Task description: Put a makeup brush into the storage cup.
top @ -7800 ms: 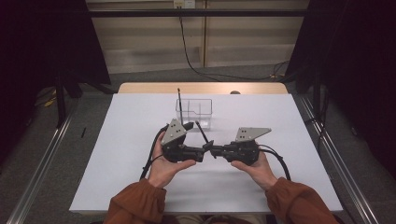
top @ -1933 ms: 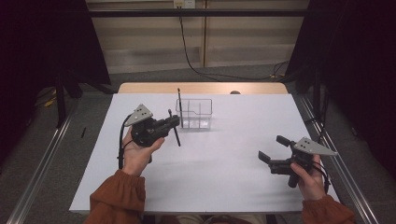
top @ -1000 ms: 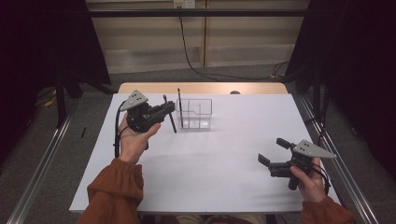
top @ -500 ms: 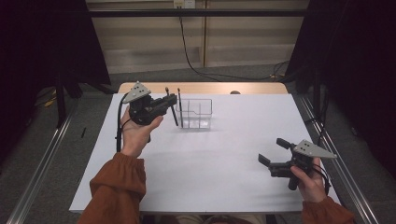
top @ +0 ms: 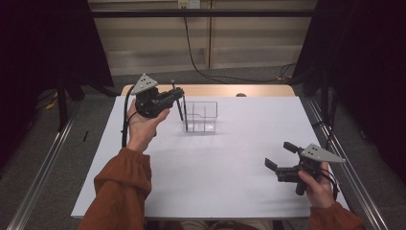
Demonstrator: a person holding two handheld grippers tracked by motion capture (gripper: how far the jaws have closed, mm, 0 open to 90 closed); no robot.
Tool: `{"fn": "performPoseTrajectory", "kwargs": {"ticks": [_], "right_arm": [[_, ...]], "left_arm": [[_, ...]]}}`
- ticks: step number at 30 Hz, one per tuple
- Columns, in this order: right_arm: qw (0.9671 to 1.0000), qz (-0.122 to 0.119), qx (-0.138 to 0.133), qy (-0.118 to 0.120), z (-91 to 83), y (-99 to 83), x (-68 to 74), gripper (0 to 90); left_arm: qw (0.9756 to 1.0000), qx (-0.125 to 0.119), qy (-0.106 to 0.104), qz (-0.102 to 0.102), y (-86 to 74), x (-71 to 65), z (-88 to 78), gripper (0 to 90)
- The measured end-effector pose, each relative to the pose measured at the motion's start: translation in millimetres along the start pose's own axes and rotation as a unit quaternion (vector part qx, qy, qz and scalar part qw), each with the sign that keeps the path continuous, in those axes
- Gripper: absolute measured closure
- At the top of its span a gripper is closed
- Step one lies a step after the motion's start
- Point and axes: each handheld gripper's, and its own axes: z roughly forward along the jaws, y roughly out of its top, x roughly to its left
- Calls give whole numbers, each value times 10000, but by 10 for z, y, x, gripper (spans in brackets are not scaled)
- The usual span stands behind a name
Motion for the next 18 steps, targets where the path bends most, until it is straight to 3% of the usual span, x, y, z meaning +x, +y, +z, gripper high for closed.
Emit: {"fn": "performPoseTrajectory", "kwargs": {"ticks": [18], "right_arm": [[10000, 5, -10, -73, 6, -3, -2, 1]], "left_arm": [[9999, -45, 152, 3, 108, 84, 223, 839]]}}
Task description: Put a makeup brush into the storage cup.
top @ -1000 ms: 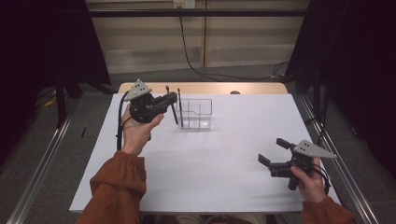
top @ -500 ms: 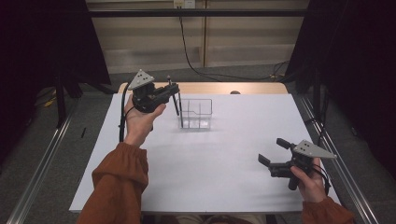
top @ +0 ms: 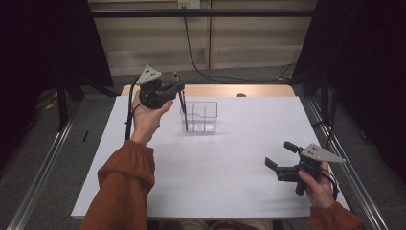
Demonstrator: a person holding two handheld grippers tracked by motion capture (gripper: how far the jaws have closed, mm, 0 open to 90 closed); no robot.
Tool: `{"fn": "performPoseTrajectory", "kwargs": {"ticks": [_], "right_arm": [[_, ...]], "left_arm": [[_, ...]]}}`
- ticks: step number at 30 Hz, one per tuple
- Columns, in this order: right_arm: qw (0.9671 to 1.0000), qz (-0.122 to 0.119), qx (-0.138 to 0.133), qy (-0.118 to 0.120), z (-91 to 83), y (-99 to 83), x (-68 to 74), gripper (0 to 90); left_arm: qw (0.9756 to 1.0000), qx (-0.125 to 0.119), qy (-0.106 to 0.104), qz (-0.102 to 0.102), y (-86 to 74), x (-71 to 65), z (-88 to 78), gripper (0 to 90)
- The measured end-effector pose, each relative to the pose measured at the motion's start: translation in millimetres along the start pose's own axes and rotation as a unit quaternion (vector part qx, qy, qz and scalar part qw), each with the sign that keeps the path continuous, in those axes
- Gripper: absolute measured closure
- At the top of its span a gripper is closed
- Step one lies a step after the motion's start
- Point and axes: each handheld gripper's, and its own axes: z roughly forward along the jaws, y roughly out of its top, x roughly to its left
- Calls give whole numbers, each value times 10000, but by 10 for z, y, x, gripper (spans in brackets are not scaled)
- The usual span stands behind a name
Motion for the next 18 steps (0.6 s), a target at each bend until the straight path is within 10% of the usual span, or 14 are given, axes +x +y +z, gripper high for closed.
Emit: {"fn": "performPoseTrajectory", "kwargs": {"ticks": [18], "right_arm": [[10000, -31, 11, 49, 3, -9, -3, 1]], "left_arm": [[9999, 23, 148, -37, 4, 47, 251, 840]]}}
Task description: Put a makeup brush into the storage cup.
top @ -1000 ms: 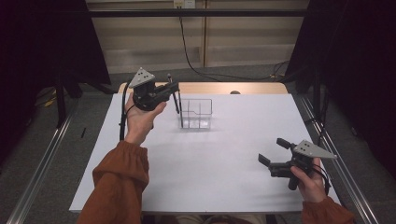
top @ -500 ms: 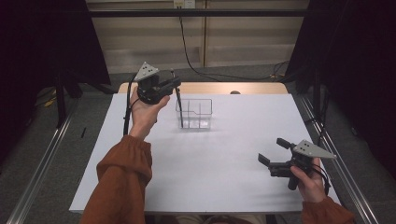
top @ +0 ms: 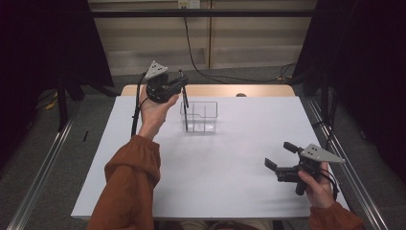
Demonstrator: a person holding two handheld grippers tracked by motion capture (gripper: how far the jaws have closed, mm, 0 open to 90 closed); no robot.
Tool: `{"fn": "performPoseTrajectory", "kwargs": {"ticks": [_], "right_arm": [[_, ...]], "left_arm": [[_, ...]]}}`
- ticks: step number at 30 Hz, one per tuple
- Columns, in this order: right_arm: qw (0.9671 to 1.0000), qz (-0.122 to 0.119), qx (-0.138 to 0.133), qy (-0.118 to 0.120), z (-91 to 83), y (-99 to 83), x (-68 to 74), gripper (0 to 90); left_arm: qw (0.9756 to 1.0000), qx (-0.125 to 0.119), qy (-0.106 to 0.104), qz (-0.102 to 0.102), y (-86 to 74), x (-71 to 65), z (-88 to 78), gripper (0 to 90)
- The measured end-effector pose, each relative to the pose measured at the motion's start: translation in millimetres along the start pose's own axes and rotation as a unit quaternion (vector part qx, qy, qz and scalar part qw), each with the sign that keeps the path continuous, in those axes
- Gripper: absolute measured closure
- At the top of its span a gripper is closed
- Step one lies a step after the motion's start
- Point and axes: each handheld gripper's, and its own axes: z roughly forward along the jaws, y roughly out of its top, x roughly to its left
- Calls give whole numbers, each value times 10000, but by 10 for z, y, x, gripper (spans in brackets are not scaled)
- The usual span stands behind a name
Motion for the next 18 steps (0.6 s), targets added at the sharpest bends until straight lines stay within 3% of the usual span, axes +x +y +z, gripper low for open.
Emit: {"fn": "performPoseTrajectory", "kwargs": {"ticks": [18], "right_arm": [[10000, 8, -1, 15, 3, -8, 6, 1]], "left_arm": [[9997, 239, 101, 51, -133, 51, 180, 840]]}}
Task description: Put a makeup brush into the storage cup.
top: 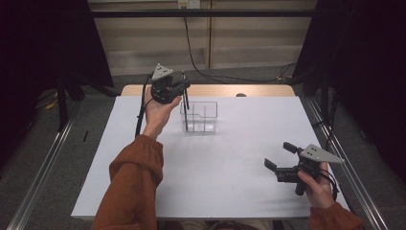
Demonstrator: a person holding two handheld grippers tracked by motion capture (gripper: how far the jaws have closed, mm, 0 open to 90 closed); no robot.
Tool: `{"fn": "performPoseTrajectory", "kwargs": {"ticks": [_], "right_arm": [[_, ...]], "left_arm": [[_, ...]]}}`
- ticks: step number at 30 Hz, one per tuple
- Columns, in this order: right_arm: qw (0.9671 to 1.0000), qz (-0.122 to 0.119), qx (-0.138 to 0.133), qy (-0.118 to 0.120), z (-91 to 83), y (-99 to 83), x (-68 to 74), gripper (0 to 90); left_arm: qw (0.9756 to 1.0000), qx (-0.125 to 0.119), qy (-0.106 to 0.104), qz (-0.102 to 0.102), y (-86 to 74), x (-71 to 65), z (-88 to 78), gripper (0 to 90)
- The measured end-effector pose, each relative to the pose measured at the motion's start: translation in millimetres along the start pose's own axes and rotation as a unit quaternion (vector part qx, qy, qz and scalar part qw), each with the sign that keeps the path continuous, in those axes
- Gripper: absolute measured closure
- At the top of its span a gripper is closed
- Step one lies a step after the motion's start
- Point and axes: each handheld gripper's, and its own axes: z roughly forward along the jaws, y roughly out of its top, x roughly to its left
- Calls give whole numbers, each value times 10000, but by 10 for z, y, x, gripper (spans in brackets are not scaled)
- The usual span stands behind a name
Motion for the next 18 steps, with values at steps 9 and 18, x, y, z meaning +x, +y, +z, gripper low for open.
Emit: {"fn": "performPoseTrajectory", "kwargs": {"ticks": [9, 18], "right_arm": [[10000, -35, -2, -5, -8, 2, 4, 1], [10000, -4, 1, 7, -5, 1, 6, 1]], "left_arm": [[9998, 172, -56, 65, -88, -51, 46, 840], [9996, 238, -102, 101, -125, -74, 55, 839]]}}
